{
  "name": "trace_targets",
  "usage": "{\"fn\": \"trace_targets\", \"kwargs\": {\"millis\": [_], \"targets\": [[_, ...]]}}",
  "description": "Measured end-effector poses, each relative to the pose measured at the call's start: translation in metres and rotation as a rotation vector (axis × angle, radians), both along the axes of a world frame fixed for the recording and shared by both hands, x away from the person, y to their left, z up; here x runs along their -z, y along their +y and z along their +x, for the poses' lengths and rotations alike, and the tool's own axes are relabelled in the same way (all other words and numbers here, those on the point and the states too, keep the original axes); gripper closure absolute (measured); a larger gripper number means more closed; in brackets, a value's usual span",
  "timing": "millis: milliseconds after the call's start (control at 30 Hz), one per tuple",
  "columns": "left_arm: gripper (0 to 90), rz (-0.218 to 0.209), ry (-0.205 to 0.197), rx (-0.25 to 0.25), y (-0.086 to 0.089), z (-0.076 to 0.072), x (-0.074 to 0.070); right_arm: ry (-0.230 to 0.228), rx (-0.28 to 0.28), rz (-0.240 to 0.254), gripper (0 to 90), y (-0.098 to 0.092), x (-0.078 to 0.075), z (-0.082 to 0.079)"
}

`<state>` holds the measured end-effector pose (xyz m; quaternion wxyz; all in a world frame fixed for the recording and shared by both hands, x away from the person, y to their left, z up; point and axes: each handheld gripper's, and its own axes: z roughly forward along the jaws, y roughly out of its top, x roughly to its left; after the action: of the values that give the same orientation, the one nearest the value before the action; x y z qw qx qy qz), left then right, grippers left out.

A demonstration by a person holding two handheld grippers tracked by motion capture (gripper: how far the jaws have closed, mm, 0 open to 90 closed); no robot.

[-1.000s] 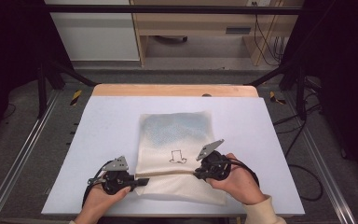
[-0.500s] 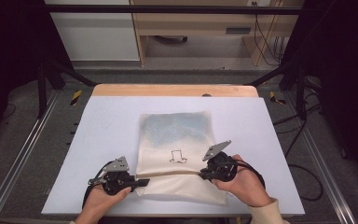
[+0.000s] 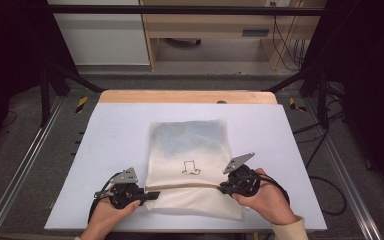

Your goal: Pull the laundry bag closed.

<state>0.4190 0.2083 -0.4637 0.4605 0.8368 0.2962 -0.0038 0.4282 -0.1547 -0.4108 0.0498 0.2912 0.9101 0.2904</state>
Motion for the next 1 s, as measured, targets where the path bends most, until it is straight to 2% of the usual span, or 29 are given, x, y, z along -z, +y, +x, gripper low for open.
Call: {"fn": "trace_targets", "kwargs": {"millis": [300, 633, 1000], "targets": [[84.5, -0.007, -0.001, -0.007, 0.002, 0.001, -0.001, 0.006, 0.020, 0.006, 82.0, -0.007, 0.002, -0.002], [84.5, -0.008, -0.001, -0.013, 0.003, 0.001, -0.001, 0.026, 0.062, 0.009, 82.0, -0.026, 0.011, -0.005], [84.5, -0.002, -0.016, -0.032, 0.007, 0.001, -0.005, 0.048, 0.097, -0.017, 82.1, -0.038, 0.019, -0.011]]}}
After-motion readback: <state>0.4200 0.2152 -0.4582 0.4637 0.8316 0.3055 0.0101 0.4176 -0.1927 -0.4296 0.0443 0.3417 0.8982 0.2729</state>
